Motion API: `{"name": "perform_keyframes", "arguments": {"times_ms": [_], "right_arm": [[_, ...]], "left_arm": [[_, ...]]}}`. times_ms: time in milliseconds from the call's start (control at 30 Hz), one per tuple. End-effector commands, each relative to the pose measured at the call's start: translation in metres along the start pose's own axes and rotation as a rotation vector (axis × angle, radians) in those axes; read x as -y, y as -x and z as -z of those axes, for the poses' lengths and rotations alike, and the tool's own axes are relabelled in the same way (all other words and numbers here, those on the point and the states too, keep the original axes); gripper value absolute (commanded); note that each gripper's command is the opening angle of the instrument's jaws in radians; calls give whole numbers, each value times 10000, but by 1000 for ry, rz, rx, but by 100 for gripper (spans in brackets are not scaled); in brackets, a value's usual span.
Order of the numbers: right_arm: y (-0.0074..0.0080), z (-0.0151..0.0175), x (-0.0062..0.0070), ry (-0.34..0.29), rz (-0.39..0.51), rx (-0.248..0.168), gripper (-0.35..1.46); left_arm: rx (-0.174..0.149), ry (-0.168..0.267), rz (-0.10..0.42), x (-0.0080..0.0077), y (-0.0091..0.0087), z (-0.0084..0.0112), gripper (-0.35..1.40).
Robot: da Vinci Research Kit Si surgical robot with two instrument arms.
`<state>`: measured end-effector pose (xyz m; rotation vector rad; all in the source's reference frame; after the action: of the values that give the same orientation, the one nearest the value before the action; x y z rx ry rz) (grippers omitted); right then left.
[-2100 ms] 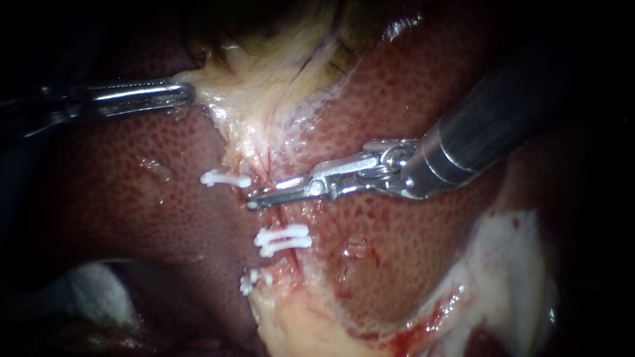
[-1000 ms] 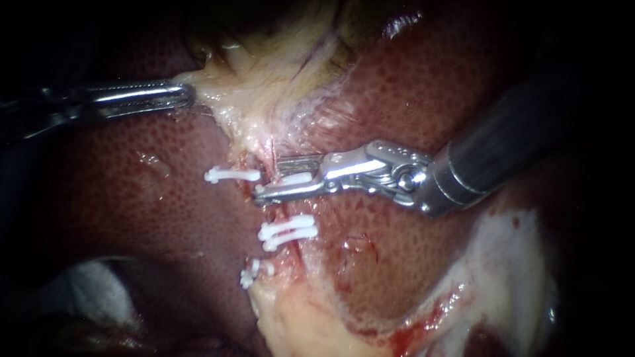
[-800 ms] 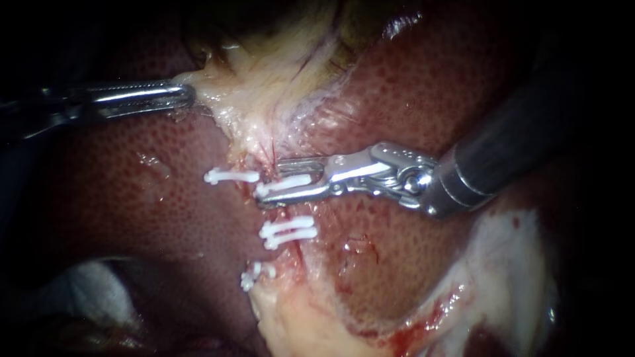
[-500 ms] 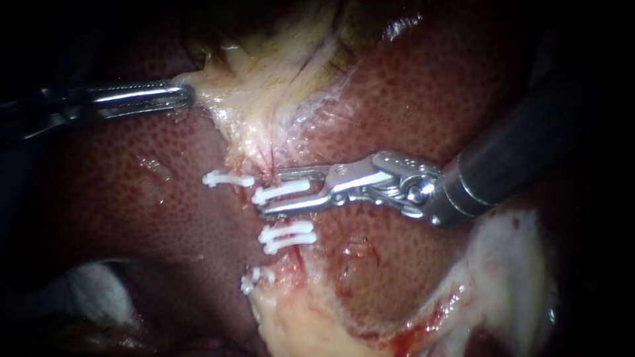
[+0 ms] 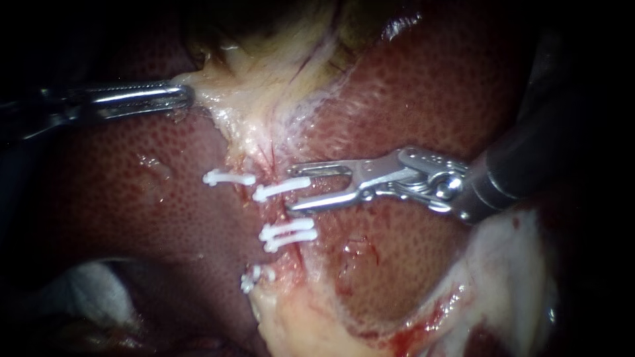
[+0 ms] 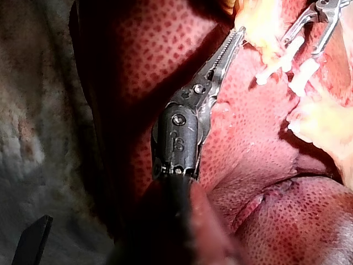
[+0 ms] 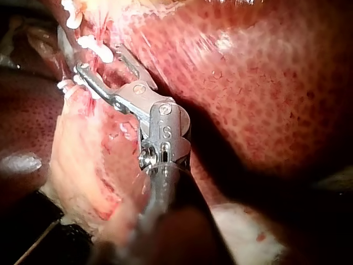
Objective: Going back third clip right tube
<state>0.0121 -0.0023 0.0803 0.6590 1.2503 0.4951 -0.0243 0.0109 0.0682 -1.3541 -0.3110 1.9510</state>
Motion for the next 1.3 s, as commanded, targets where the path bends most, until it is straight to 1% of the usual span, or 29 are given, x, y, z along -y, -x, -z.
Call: {"name": "perform_keyframes", "arguments": {"times_ms": [33, 133, 200, 400, 600, 700, 1033, 1200, 1300], "right_arm": [[0, 4, 3, -2, 15, 1, 50], [-2, 19, 14, -17, 49, 1, 50], [-6, 31, 20, -27, 70, 3, 50], [-26, 67, 38, -24, 97, 1, 50], [-44, 89, 51, -35, 121, 1, 50], [-49, 94, 55, -38, 124, 1, 50], [-50, 101, 66, -50, 124, 2, 50], [-52, 104, 72, -56, 123, 2, 50], [-53, 106, 73, -57, 122, 2, 50]], "left_arm": [[0, 0, 0, 0, 0, 0, -35], [0, 0, 0, 0, 0, 0, -35], [0, 0, 0, 0, 0, 0, -35], [0, 0, 0, 0, 0, 0, -35], [0, -1, 0, 0, 0, 0, -35], [0, -1, 0, -1, 1, 0, -35], [-2, 0, -4, -4, 7, -9, -35], [-3, 8, -8, -6, 13, -18, -35], [-7, 12, -10, -9, 17, -27, -35]]}}
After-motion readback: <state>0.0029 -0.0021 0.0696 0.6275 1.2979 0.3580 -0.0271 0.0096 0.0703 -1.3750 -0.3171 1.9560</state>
